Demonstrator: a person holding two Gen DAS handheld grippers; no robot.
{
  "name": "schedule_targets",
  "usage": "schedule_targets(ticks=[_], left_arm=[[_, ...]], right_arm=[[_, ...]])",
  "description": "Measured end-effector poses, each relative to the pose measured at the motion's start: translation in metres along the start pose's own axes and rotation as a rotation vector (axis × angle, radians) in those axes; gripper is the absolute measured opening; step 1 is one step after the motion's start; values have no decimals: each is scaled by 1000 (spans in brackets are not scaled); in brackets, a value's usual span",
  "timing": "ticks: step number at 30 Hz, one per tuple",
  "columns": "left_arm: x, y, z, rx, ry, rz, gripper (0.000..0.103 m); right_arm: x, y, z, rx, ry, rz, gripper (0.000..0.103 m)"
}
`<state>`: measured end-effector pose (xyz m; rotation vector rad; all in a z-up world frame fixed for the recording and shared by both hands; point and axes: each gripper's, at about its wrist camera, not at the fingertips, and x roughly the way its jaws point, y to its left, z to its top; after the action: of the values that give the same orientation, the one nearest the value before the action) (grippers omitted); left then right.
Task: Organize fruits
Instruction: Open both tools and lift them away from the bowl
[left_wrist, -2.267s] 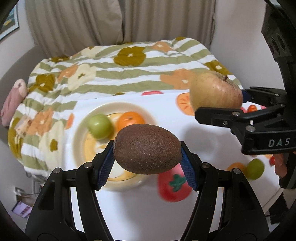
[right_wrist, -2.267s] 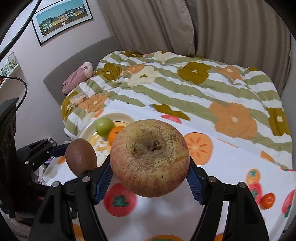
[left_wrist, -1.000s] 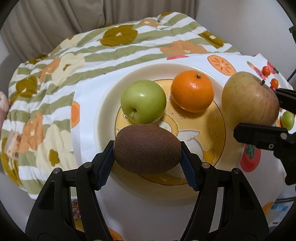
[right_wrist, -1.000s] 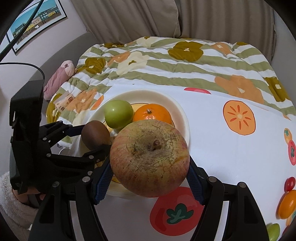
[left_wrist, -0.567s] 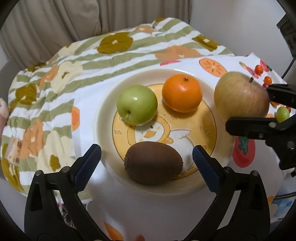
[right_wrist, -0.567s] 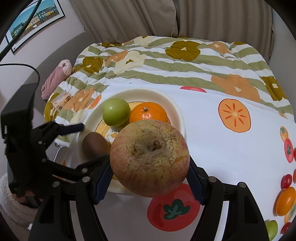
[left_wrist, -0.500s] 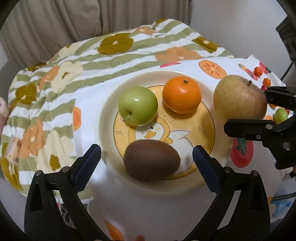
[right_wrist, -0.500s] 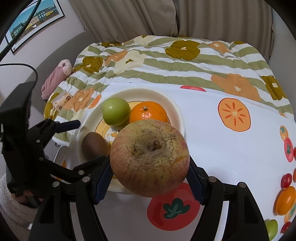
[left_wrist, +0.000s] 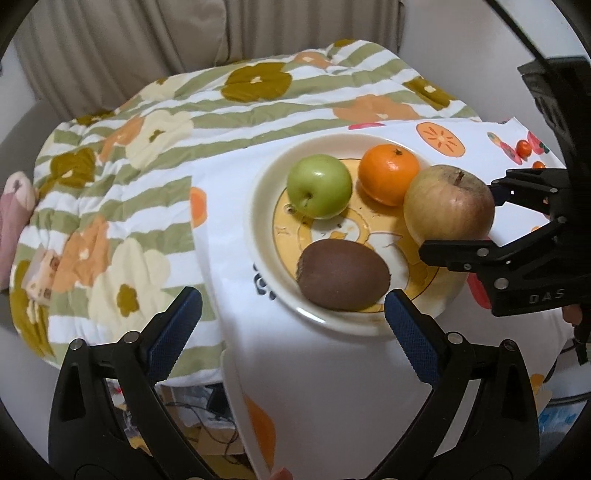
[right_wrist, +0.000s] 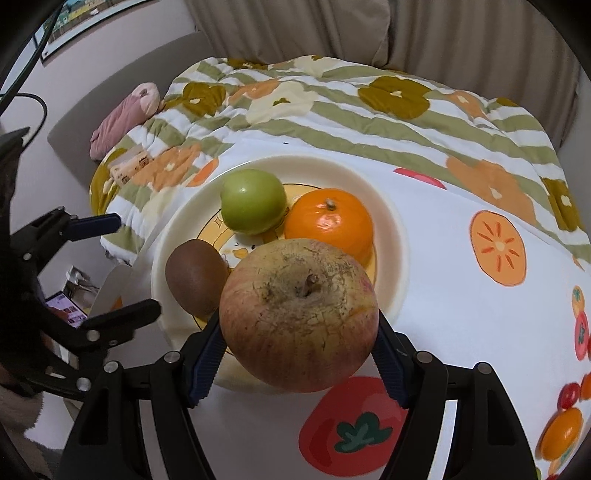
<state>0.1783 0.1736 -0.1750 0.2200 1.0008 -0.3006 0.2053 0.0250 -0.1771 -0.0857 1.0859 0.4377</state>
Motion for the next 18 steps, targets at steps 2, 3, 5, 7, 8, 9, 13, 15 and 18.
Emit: schedule_targets(ticks=[2,3,5,7,8,9,13,15,18], left_arm=[[-1,3,-1,-9,1,2,103],[-2,4,-2,-13,2,5,103],[-3,5,-3,-19,3,10,103],[-5,7,-4,-25,4,11,103],[-6,7,-4,-28,5,12,103],[-8,7,-4,-30,5,15,103],[-13,5,-5,-37,9,23,103],[-16,5,-5,-42,14,26,103],[-21,1,-3,-48,18,37,103]], right_arm=[[3,2,0,-13,8,-6,70],[4,3,0,-18,10,-8,69],[5,5,-1,-28,16,-12,70],[4,6,-2,-31,16,-17,70],[4,6,-2,-30,15,-11,70],[-2,5,-3,-24,-16,-3,75],[-18,1,-2,13,-80,32,103],[-22,-3,-4,32,-83,35,103],[-30,-8,-7,50,-80,37,103]])
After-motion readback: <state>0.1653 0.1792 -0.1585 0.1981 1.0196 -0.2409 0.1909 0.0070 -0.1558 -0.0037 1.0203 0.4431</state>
